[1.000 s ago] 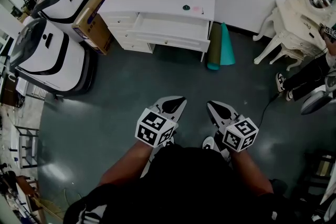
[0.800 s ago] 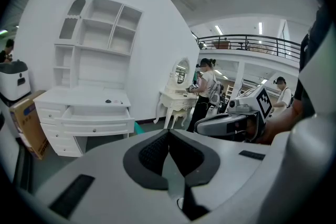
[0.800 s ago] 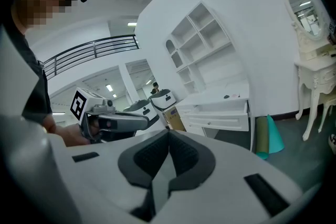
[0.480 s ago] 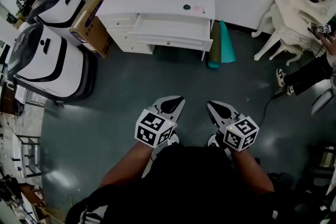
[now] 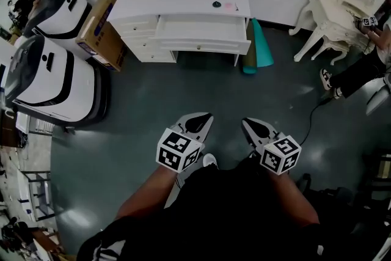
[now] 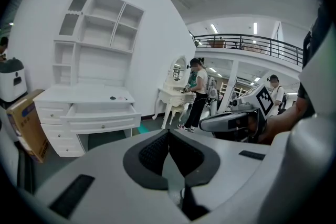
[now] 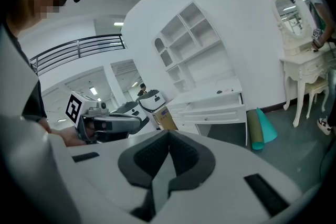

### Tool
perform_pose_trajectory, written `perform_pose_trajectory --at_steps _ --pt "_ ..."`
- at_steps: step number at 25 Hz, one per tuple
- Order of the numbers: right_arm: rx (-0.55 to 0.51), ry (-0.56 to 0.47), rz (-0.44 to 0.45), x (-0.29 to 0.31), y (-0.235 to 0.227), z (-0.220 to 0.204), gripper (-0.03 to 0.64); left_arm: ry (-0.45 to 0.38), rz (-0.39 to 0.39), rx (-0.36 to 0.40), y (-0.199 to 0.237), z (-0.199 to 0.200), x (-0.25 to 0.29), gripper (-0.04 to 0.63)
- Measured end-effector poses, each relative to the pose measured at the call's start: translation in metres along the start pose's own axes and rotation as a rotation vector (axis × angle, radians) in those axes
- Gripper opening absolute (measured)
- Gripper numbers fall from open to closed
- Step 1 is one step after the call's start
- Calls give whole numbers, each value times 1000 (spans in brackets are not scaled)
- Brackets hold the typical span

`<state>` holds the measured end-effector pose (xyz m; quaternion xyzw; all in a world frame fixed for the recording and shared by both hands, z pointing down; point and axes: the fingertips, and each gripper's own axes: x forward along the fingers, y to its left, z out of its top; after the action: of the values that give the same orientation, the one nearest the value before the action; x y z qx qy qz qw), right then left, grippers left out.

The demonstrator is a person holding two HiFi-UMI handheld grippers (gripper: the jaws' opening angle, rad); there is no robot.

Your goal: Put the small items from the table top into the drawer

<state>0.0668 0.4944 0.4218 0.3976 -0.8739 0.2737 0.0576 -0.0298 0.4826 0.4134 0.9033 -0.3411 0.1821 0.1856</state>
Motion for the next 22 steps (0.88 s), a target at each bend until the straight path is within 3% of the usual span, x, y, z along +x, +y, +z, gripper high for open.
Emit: perform_pose_trajectory --at_steps 13,22 --pt "-13 7 14 29 4 12 21 -17 11 -38 28 -2 -5 11" --pt "-19 -3 45 65 -26 43 21 -2 33 -39 59 17 22 11"
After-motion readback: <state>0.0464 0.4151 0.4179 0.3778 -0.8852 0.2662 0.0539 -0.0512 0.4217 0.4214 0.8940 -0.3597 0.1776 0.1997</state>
